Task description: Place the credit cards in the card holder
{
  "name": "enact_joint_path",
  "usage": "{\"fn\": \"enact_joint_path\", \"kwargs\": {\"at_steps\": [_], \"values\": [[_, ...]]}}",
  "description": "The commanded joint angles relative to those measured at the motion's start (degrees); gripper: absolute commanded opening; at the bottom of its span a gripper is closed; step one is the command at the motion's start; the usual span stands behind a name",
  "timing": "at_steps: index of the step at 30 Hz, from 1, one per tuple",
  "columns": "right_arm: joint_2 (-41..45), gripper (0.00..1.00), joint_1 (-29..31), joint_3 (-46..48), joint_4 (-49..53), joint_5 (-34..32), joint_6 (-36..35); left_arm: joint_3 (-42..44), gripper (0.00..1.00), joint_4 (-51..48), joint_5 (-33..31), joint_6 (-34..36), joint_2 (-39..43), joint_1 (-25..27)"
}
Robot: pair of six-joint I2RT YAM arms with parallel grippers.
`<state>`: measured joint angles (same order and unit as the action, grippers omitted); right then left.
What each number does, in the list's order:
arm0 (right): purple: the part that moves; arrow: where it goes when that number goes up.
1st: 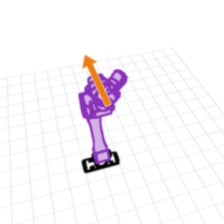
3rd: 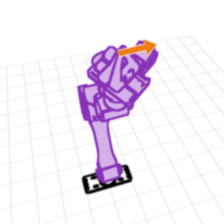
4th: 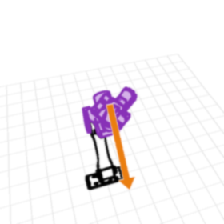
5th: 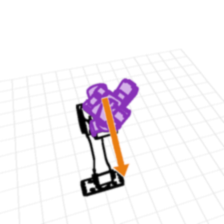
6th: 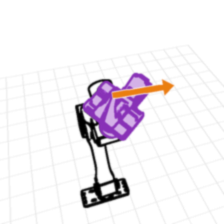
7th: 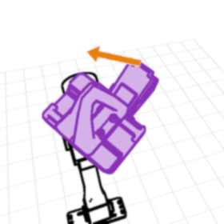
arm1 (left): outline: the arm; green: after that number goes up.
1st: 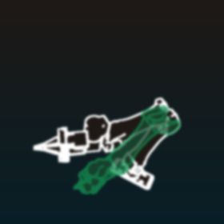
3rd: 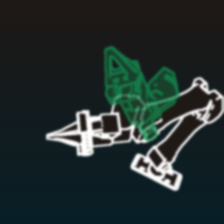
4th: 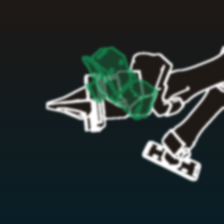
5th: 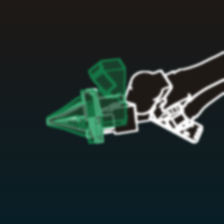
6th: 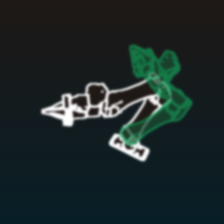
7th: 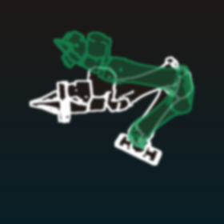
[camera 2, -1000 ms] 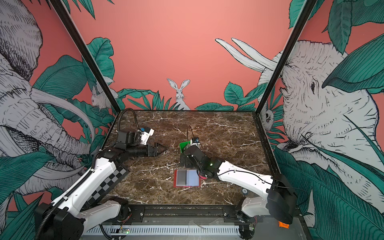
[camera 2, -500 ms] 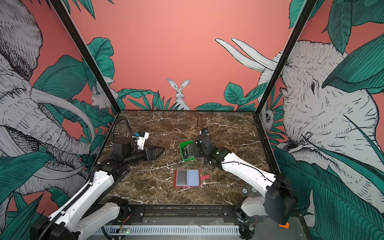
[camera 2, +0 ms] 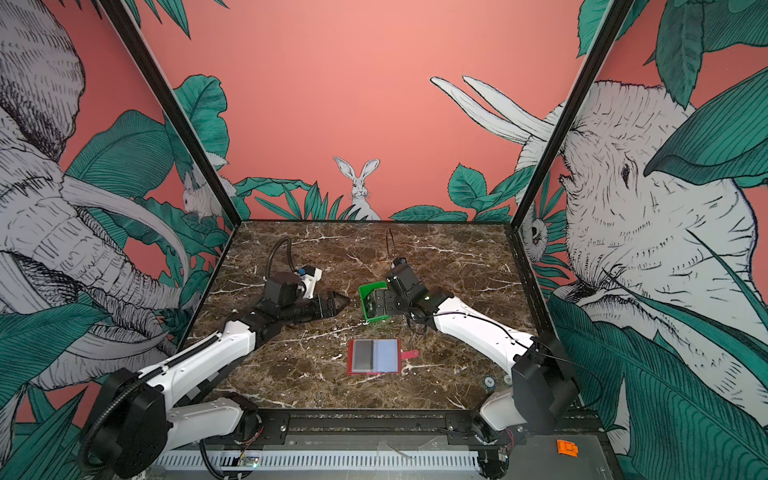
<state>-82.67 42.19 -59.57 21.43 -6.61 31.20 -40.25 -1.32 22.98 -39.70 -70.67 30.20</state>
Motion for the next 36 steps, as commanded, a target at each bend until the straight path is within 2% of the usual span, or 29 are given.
{"fn": "enact_joint_path", "kwargs": {"at_steps": [1,5,6,9,14,25,31,36], "values": [[-0.5,0.98,-0.3,-0.1,-1.8,1.3,-1.8,-4.2,0.98,2.4,-4.3,0.1,-3.5,2.5],[-0.3,0.98,-0.9,0.9,-2.4,2.7,-1.6,-9.4,0.96,-3.1,-8.2,4.3,-8.5,5.7],[-0.5,0.98,-1.2,0.9,-2.3,3.9,-1.6,-10.5,0.93,-3.6,-8.1,4.9,-9.5,6.2],[-0.7,0.98,-1.8,1.7,-2.9,5.5,-1.2,-11.7,0.75,-2.1,-6.6,4.9,-12.6,6.8],[-1.8,0.98,-3.8,2.7,-4.0,9.0,0.0,-14.8,0.51,-0.7,-2.5,4.2,-18.6,6.8],[-5.3,0.97,-5.4,2.8,-5.5,12.1,3.1,-21.7,0.30,-6.8,-4.2,4.7,-26.7,6.8],[-8.5,0.97,-5.6,1.0,-5.3,12.8,3.4,-23.5,0.24,-8.4,-4.9,4.3,-29.7,6.8],[-11.6,0.96,-5.6,-0.5,-4.5,12.1,2.4,-24.1,0.23,-8.0,-4.8,4.2,-31.2,6.8]]}}
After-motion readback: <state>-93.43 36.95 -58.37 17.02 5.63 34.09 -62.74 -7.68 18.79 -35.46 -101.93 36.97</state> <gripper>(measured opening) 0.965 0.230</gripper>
